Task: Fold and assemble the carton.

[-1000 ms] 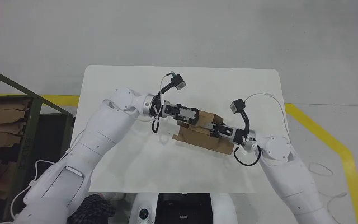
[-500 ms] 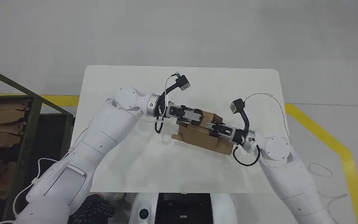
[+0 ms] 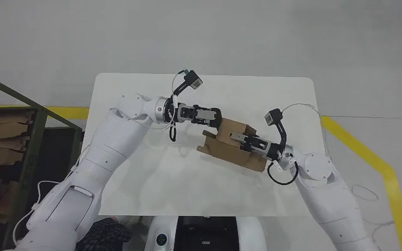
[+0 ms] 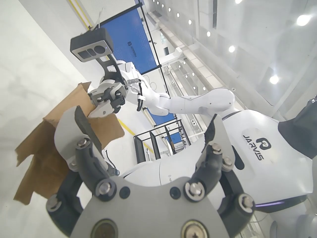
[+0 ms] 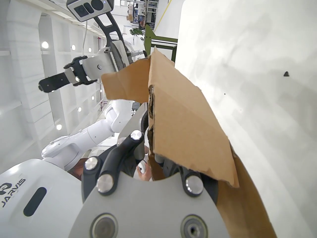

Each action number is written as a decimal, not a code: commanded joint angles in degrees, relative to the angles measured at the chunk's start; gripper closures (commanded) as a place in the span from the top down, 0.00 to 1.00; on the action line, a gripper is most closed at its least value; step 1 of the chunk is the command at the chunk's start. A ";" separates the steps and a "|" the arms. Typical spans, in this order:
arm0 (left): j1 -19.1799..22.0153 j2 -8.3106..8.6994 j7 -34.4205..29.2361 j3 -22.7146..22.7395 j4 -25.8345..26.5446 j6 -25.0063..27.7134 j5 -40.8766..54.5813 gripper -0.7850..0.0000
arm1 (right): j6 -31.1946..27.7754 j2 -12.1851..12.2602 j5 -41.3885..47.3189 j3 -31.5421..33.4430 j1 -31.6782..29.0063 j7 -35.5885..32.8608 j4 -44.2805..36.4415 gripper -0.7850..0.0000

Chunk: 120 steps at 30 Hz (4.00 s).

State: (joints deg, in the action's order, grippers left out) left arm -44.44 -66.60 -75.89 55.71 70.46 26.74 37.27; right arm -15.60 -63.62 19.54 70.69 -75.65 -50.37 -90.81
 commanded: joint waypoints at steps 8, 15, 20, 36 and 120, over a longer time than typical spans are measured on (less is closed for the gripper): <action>-3.73 1.85 0.45 5.12 4.16 -4.24 -3.40 1.00 | -0.83 0.85 1.42 4.26 -1.93 -1.75 -2.94 0.00; -4.91 2.22 0.60 5.69 6.42 -6.80 -4.63 1.00 | -0.20 1.30 1.45 5.87 -2.98 -3.12 -5.52 0.00; -5.25 2.29 0.62 5.68 7.00 -8.28 -4.56 1.00 | 0.52 1.42 0.23 5.41 -3.07 -3.58 -6.24 0.00; -6.05 1.95 3.08 4.64 3.93 -9.52 -4.77 1.00 | 0.44 0.93 -1.02 0.33 -1.00 -3.77 -5.65 0.00; -2.79 -0.09 -0.61 1.49 -0.93 -11.81 -2.23 1.00 | 4.99 -0.71 2.64 -3.22 5.88 8.60 -1.14 0.00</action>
State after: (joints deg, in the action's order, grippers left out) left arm -47.31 -66.67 -76.54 57.17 69.65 14.88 35.08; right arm -10.65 -64.31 22.11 67.56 -69.69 -41.71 -91.74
